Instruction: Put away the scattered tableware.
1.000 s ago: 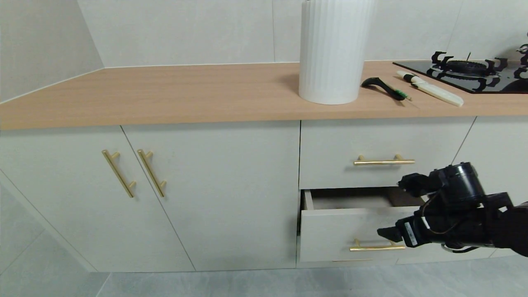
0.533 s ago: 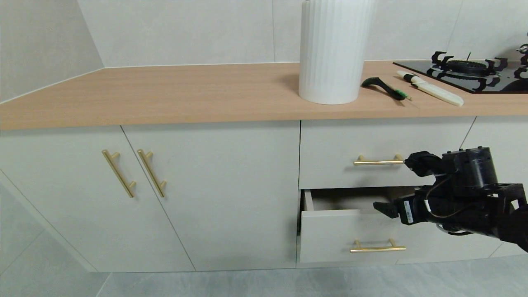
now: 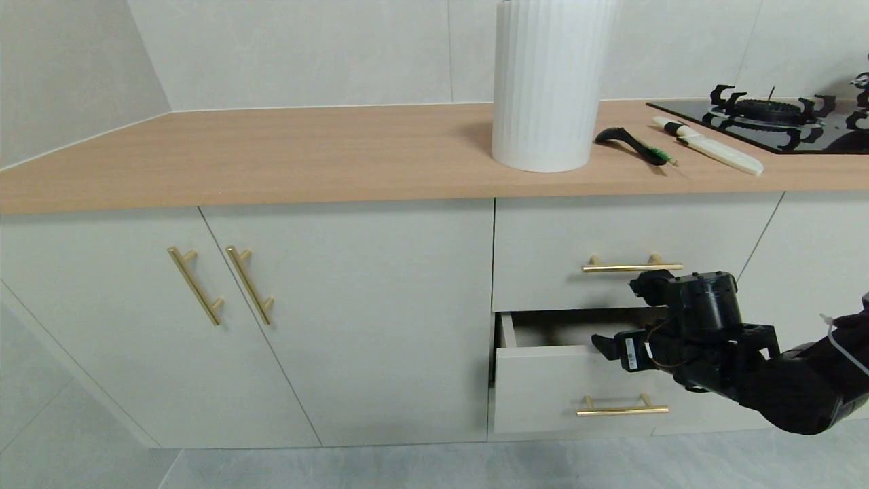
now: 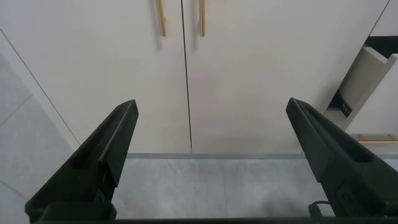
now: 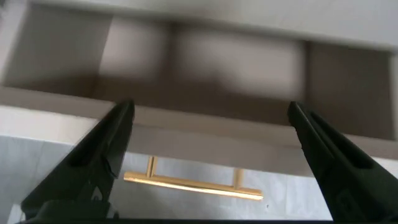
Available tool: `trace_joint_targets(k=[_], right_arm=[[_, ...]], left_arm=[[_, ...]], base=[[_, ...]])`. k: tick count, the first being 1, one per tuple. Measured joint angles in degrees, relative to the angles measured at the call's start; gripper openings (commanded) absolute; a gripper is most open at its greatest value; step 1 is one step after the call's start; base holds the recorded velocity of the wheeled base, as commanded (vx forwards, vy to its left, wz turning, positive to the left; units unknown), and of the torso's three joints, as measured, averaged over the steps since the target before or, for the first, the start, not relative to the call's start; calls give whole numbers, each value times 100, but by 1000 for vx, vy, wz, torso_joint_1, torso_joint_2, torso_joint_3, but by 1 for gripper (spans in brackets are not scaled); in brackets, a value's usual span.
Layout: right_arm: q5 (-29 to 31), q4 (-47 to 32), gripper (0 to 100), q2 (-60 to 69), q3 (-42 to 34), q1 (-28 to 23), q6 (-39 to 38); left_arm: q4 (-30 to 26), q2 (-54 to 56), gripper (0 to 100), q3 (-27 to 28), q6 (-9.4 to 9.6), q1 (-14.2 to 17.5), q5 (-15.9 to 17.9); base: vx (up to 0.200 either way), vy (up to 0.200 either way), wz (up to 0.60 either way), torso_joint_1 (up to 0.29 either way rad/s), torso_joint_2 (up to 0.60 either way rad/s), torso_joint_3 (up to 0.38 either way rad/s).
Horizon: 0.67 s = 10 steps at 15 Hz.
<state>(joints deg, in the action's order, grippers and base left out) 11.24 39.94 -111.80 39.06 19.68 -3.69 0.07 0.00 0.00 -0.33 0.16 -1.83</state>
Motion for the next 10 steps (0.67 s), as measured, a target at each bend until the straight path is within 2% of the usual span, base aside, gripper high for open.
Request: trace_joint_targets(k=[4,6,8,10], right_arm=[[-16,-201,100,85,-65,16,6],[-57,-778,100,306,-54,16,9],[-260,-1930,100,667,60,16,9],[-572,-3780,100,1139,400,11,9]], left_arm=[[0,0,100,0,1,0,0],[0,0,100,0,1,0,2],[0,0,100,0,0,0,0],[0,0,100,0,1,0,0]], base=[[0,0,0,0,0,0],[0,0,0,0,0,0],[0,0,0,0,0,0],[0,0,0,0,0,0]])
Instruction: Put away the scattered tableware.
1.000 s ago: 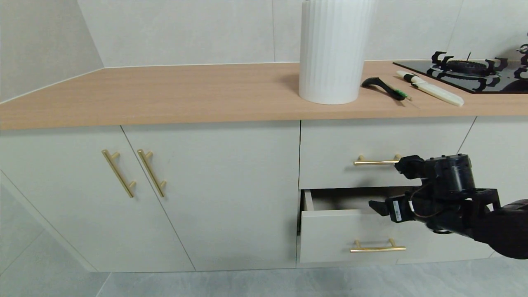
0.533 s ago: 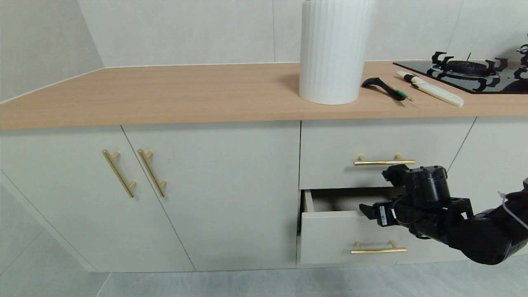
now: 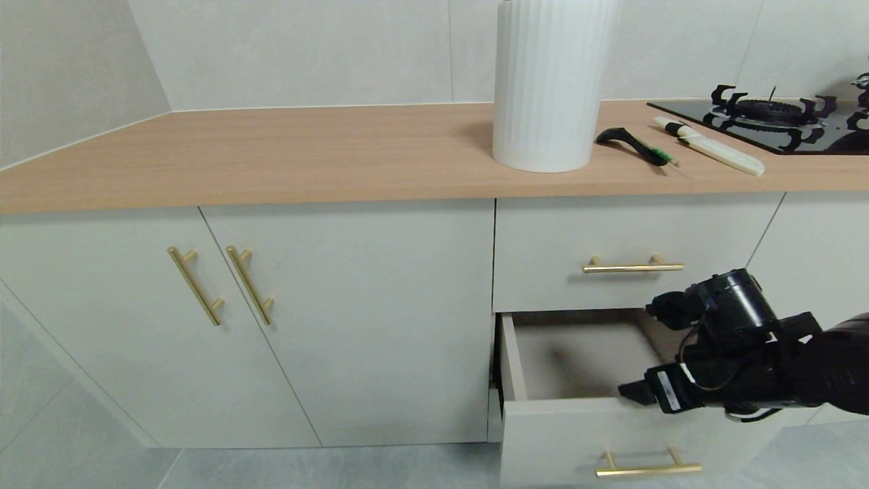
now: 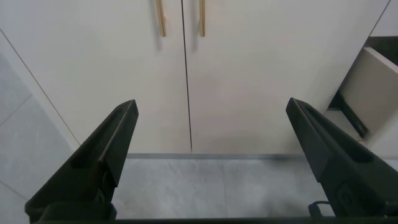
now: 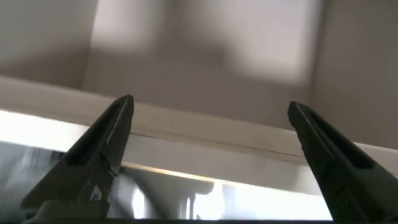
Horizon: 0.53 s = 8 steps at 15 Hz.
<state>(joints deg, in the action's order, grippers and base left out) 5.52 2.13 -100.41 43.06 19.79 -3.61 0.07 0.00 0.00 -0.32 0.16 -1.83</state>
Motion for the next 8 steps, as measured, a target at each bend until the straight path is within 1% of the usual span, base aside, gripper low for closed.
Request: trace_joint_targets(k=[1,2,3,5,8], right_arm=[[-156,-979,100,260,243,0,6],[-285,-1619,100,549,558,0,6],[-345,-1940,100,800,735,0,6],[-363,-2065,100,1134,909,0,9],[-356,-2042,100,1282,964,-2,2]], left_arm=[[0,0,100,0,0,0,0],[0,0,100,0,0,0,2],[0,0,100,0,0,0,0],[0,0,100,0,-1,0,0],[0,0,100,0,-1,0,0]], base=[[0,0,0,0,0,0],[0,0,0,0,0,0],[0,0,0,0,0,0],[0,0,0,0,0,0],[0,0,0,0,0,0]])
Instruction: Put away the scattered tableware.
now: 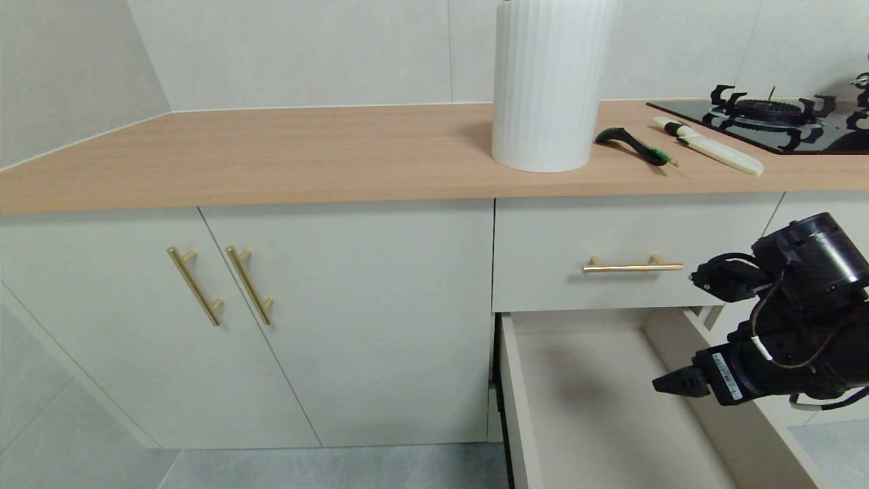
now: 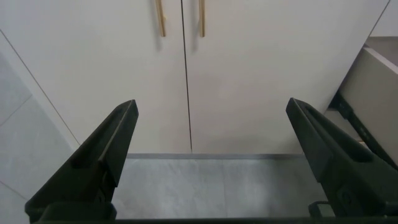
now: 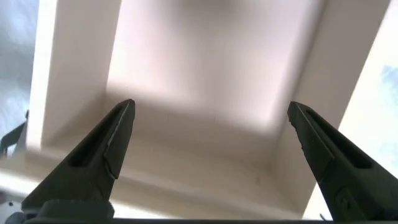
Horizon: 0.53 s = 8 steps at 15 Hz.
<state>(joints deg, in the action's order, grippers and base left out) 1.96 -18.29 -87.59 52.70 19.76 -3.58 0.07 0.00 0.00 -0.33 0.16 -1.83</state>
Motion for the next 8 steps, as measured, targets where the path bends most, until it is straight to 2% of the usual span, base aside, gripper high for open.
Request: trace_joint_targets(k=[8], right_arm=[[77,15,100,400,85,11,0]], left_arm=[[0,0,100,0,0,0,0]], base=[[0,0,0,0,0,0]])
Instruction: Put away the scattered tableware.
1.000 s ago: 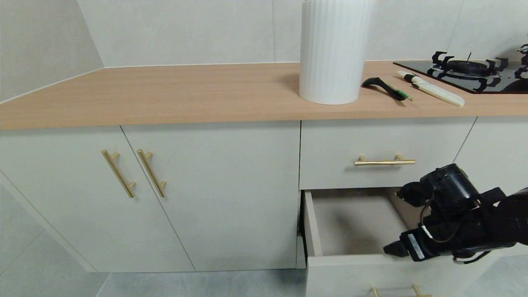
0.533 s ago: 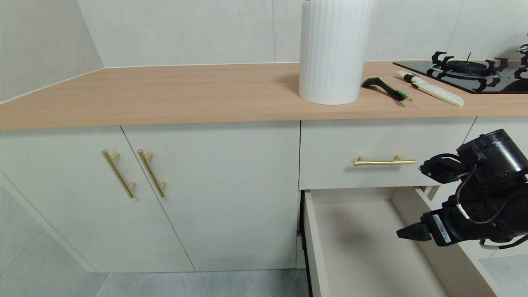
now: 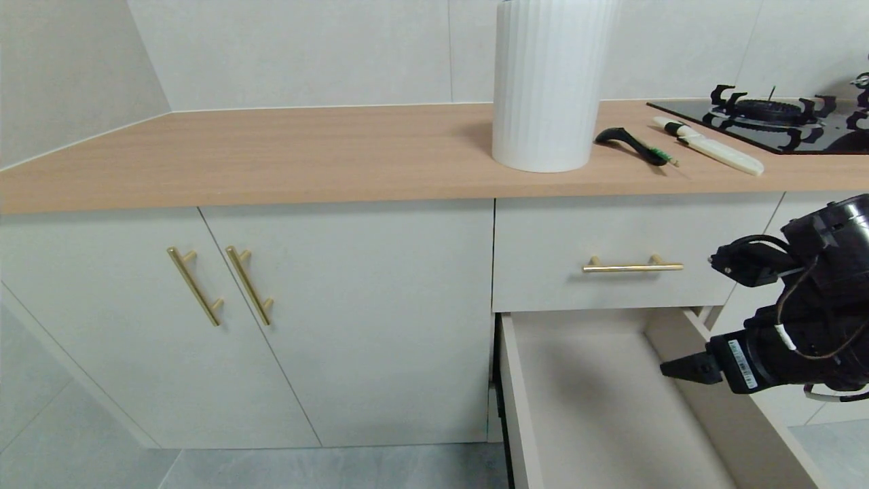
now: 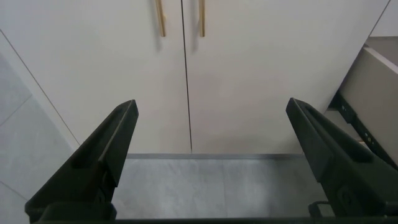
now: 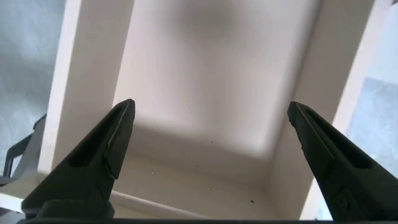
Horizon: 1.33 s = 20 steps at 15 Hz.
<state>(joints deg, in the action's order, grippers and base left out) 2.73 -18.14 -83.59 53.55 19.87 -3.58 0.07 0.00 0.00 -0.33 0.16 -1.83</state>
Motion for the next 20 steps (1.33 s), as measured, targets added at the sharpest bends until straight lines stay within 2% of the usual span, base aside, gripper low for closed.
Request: trace_joint_targets(k=[2,4,6,11,15,20], right_arm=[[38,-2,100,256,185,7,59],[38,40,100,372,513,-55,500],[-71,150,100,399,844,-330,783],[-172,666,100,374,741,-577,831],[-172,686,100,374,725,-649,831],[-158,848,100,311,725,-653,829]], left_arm=[[0,0,100,0,0,0,0],[0,0,100,0,1,0,0],[0,0,100,0,1,0,0],[-2,0,100,0,0,0,0],[0,0,100,0,0,-2,2],[0,0,100,0,0,0,0]], base=[[0,0,0,0,0,0],[0,0,0,0,0,0],[0,0,0,0,0,0],[0,0,0,2,-25,-22],[0,0,0,89,-277,-272],[0,0,0,142,-507,-308]])
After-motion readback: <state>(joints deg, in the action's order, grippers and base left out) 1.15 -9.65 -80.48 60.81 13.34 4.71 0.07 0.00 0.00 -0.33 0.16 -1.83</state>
